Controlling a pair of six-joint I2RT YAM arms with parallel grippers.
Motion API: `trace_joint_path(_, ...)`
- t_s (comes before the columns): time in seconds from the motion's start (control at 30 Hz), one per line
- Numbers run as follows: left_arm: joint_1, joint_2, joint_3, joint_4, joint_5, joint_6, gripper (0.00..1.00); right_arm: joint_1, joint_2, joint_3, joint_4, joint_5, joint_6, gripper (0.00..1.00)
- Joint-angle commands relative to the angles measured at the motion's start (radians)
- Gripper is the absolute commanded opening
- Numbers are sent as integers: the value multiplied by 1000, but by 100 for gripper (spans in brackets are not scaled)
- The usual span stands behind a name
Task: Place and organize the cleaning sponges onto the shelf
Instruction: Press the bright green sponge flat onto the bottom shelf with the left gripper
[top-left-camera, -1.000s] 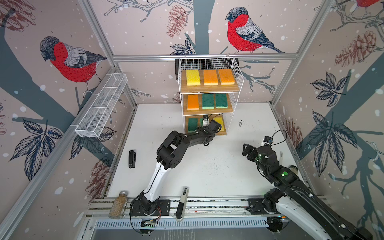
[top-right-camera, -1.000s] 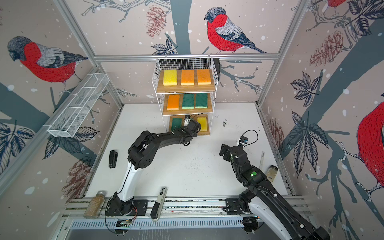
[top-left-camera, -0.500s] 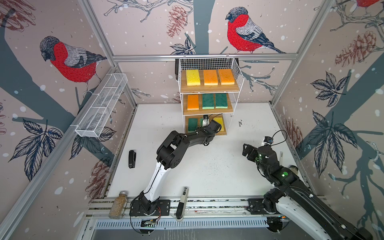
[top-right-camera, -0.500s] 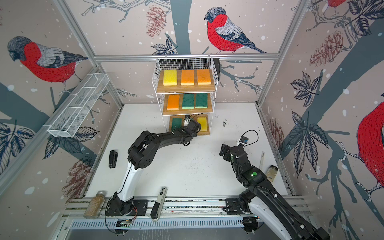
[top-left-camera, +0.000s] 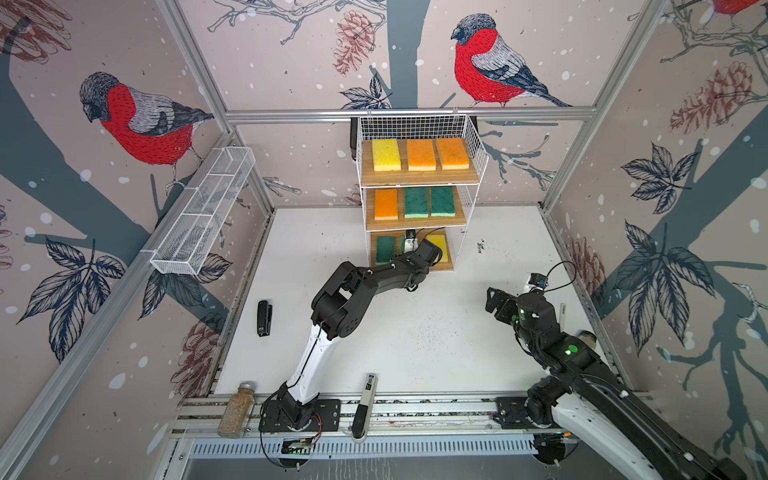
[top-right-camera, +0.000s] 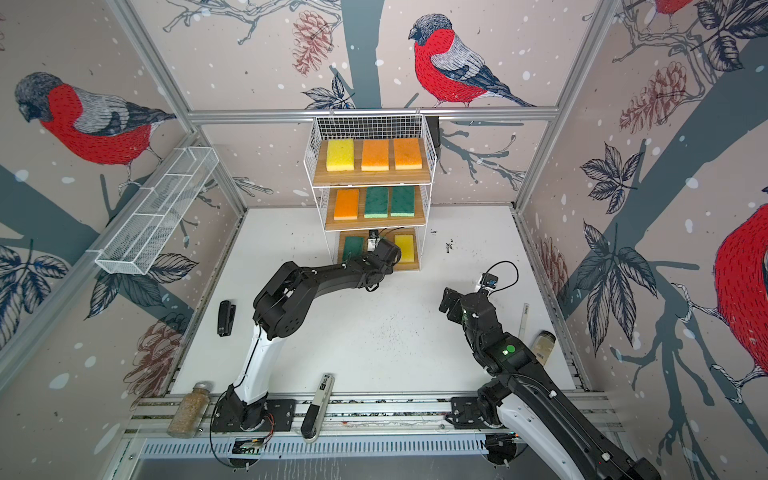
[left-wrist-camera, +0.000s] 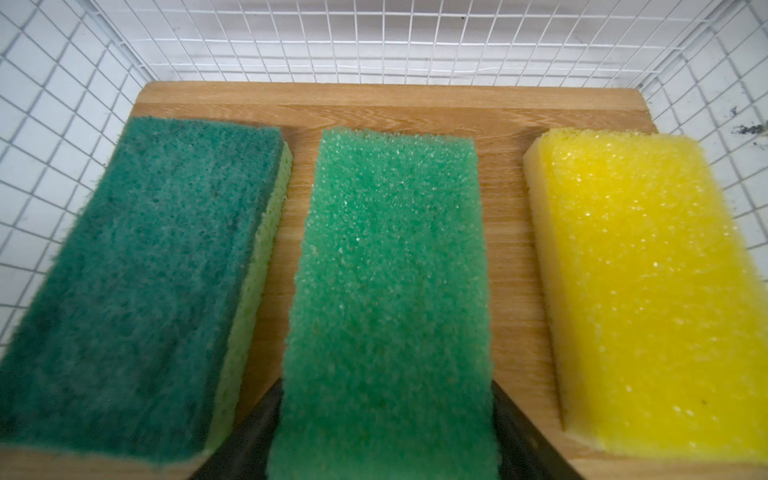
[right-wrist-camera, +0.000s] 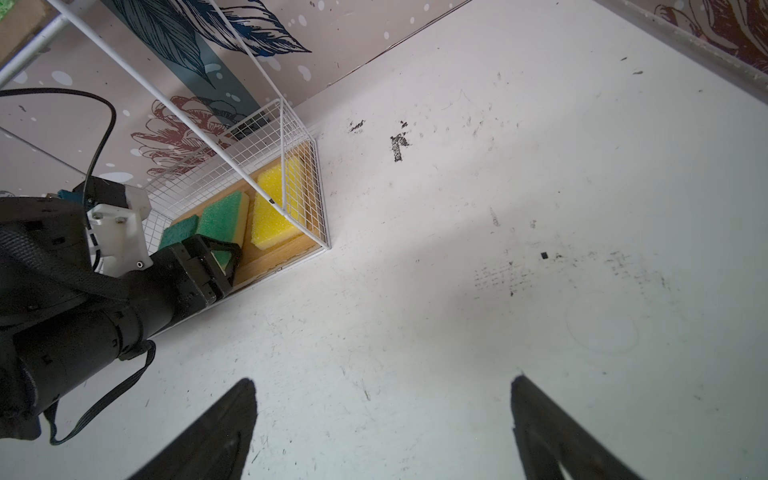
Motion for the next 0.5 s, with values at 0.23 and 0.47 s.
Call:
trace_joint_path(0.23,1,3,4,24,2,-12,68,-1,-6,0,-6,-7,20,95)
trace_joint_path(0.47,1,22,16,19,-6,21,68,-1,-8,-1,-9,-6,20,95)
